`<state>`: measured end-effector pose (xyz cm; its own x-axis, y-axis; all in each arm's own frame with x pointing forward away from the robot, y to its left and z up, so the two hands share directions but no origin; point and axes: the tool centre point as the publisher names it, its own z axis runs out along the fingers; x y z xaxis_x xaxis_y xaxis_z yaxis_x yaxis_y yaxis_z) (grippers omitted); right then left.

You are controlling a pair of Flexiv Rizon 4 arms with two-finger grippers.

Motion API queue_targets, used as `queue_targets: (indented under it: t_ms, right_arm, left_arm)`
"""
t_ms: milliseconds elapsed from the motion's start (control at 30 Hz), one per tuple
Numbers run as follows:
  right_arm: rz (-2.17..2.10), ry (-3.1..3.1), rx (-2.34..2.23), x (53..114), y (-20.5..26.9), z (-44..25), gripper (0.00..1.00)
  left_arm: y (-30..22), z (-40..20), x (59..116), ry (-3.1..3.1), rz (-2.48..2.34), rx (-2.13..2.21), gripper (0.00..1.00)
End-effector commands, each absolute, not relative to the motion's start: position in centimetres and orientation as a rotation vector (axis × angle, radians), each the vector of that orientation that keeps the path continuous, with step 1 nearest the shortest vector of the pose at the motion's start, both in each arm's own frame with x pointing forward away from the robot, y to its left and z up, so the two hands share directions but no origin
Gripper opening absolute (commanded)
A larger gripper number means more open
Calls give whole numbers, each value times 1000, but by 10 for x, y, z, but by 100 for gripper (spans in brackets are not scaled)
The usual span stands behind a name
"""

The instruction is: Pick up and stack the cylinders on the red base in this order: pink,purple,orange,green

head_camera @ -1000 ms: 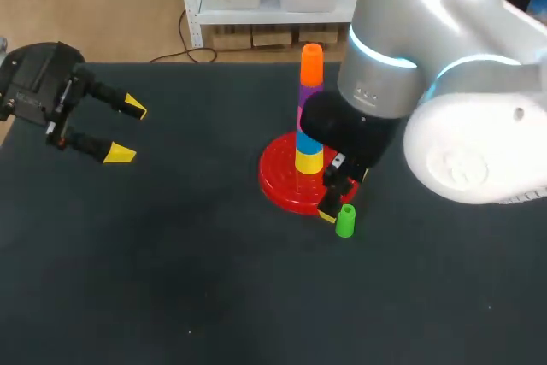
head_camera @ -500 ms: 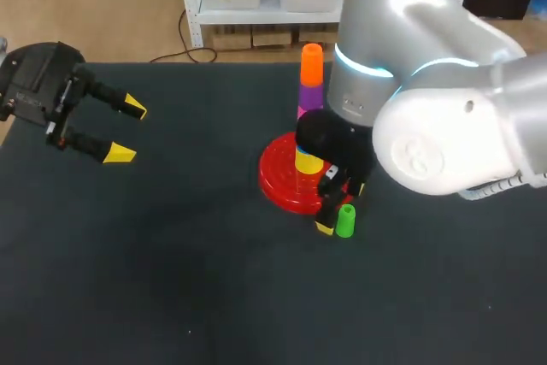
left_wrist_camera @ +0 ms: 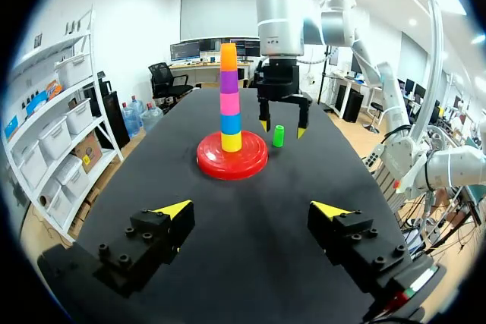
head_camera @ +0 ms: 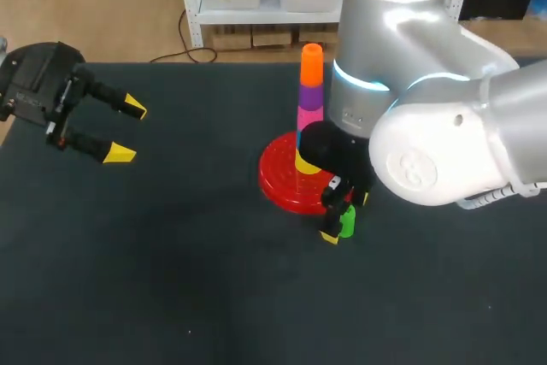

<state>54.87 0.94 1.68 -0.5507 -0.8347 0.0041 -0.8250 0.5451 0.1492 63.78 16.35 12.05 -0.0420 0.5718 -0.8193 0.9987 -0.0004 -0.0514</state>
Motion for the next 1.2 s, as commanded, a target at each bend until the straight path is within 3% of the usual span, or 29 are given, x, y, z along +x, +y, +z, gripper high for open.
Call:
queue_targets:
  t_ms: [33, 533, 567, 600, 633, 733, 767, 1200]
  right_arm:
    - [-204, -2700, 1450, 549, 8, 15, 100]
    - [-199, -2699, 1448, 552, 9, 12, 99]
    - [-200, -2701, 1450, 552, 9, 12, 91]
    - [-201, -2701, 1451, 552, 10, 12, 73]
    - [-202, -2701, 1452, 552, 10, 12, 46]
    - [-206, -2694, 1458, 553, 11, 10, 6]
    - [-205, -2693, 1457, 553, 12, 10, 0]
    - [-211, -2683, 1457, 553, 12, 8, 0]
  left_arm:
    - [164, 120, 638, 1673, -906, 1632, 100]
    - [164, 120, 638, 1673, -906, 1632, 100]
    - [164, 120, 638, 1673, -906, 1632, 100]
    - [164, 120, 638, 1673, -906, 1632, 100]
    - [164, 120, 638, 1673, -906, 1632, 100]
    - [164, 120, 638, 1673, -906, 1632, 100]
    - [164, 120, 638, 1673, -906, 1632, 100]
    - [164, 120, 638, 1673, -906, 1632, 100]
